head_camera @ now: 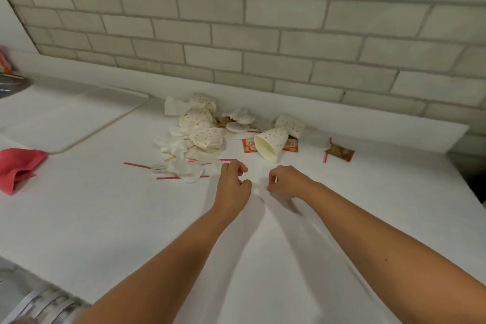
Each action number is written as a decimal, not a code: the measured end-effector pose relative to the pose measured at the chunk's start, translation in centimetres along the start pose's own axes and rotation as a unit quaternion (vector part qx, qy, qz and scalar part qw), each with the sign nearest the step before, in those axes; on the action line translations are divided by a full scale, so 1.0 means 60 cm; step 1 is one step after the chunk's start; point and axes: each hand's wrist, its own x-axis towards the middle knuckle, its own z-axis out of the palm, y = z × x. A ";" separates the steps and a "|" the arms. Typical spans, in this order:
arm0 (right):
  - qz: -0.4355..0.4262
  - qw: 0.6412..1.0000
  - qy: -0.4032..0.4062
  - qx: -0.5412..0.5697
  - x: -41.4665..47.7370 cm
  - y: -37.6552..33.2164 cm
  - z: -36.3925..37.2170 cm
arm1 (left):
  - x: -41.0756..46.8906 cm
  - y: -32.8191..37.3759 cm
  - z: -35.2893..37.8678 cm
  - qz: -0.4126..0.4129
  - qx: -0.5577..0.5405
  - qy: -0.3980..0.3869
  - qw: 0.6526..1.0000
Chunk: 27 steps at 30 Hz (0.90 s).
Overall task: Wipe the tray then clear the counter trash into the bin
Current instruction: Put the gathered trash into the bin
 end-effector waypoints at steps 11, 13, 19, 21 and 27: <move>0.138 0.968 0.208 0.038 0.079 0.266 -0.088 | 0.072 0.067 0.142 0.055 0.070 -0.122 0.989; 0.120 0.970 0.211 0.024 0.092 0.284 -0.093 | 0.083 0.076 0.168 0.077 0.095 -0.164 0.979; 0.102 0.965 0.241 -0.035 0.123 0.320 -0.077 | 0.138 0.102 0.236 0.125 0.183 -0.192 0.956; 0.091 0.954 0.284 -0.039 0.128 0.322 -0.064 | 0.162 0.108 0.254 0.135 0.220 -0.183 0.949; 0.091 0.947 0.306 -0.030 0.134 0.327 -0.060 | 0.234 0.122 0.327 0.120 0.389 -0.196 0.892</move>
